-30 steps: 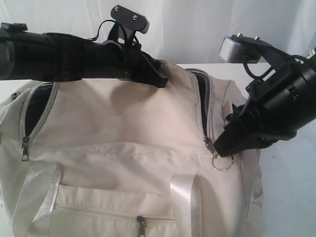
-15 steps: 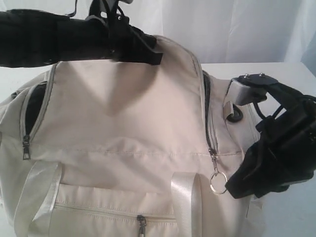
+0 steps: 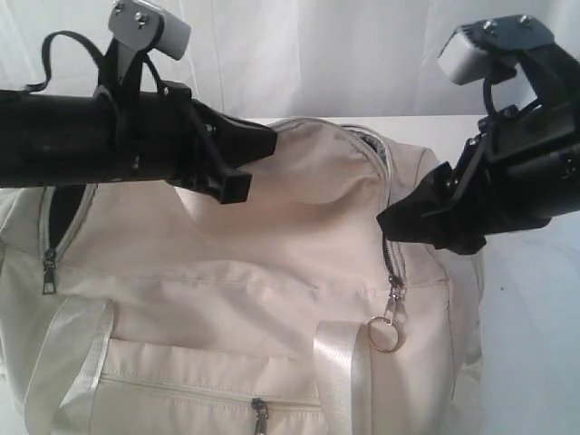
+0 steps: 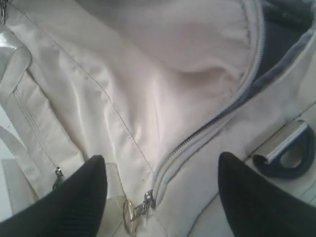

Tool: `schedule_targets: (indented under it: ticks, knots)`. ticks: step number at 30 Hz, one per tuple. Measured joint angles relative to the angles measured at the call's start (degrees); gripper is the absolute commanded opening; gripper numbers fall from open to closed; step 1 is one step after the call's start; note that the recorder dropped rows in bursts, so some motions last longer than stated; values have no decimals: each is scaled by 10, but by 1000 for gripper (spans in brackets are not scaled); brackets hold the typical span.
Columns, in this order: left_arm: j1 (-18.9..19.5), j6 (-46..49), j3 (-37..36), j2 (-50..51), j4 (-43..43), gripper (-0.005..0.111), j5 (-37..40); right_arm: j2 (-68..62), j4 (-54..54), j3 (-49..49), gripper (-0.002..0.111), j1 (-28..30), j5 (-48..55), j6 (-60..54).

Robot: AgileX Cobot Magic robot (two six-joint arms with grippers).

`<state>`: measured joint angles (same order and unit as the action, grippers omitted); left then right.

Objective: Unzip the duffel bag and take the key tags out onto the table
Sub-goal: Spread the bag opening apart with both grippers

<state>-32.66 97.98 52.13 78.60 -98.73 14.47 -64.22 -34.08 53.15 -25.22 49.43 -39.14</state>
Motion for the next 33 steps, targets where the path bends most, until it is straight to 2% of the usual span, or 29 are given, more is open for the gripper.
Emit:
schedule_targets:
  ticks: [10, 14, 17, 22, 27, 30, 33]
  knots:
    - [0, -44, -94, -147, 0, 0, 76, 46, 0, 9, 61, 0, -3, -10]
    - [0, -141, -145, -220, 31, 0, 129, 71, 0, 9, 61, 0, -16, -10]
    - [0, -210, -199, -264, 52, 0, 213, 86, -9, 9, 61, 0, -19, 22]
    - [0, -270, -280, -341, 63, 0, 274, 88, -86, 9, 61, 0, -26, 34]
    - [0, -306, -334, -403, 69, 0, 312, 77, -126, 9, 61, 0, -76, 35]
    - [0, -321, -367, -414, 69, 0, 363, 18, -168, 9, 58, -25, -41, 35]
    - [0, -318, -395, -416, 69, 0, 414, -50, -181, 9, 58, -91, 35, -20]
